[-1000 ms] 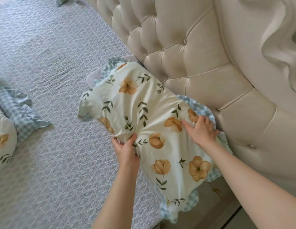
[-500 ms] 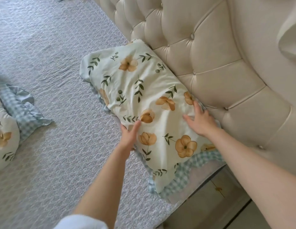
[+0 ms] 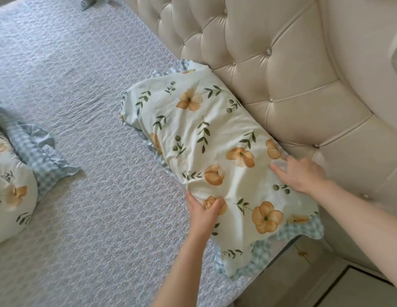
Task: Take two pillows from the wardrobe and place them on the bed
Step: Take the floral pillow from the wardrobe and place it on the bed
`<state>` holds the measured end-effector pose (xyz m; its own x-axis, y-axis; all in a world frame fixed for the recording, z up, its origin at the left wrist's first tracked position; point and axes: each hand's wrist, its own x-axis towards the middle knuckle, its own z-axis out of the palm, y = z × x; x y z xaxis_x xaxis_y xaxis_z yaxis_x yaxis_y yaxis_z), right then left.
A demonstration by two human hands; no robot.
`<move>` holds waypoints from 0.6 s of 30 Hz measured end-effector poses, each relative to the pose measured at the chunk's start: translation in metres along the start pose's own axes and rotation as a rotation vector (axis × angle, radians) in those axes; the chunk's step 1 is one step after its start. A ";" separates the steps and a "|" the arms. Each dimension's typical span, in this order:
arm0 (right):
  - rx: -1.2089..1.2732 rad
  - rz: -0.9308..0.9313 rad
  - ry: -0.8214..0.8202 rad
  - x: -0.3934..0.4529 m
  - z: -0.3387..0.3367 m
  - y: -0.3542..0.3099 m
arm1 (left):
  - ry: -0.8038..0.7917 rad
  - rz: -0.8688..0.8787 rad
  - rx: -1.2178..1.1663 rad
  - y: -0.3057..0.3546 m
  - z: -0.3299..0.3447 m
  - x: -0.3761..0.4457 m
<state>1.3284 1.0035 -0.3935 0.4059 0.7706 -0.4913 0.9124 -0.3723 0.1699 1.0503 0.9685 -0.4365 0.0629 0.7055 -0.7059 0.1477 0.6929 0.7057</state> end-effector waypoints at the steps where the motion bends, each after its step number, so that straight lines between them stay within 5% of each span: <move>1: 0.028 0.024 -0.008 -0.002 0.003 -0.006 | -0.003 0.004 0.007 0.000 0.000 0.001; 8: 0.397 0.147 -0.004 -0.025 0.034 -0.028 | -0.001 0.040 0.020 -0.008 -0.009 -0.010; 14: 0.168 0.033 0.095 -0.041 0.034 -0.024 | 0.224 0.038 0.270 -0.030 -0.007 -0.040; 18: 0.041 -0.049 0.118 -0.060 0.030 -0.030 | 0.215 0.091 0.350 -0.019 -0.003 -0.045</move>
<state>1.2752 0.9525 -0.3948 0.3668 0.8427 -0.3942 0.9292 -0.3521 0.1119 1.0419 0.9240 -0.4184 -0.1108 0.8020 -0.5870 0.4794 0.5605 0.6753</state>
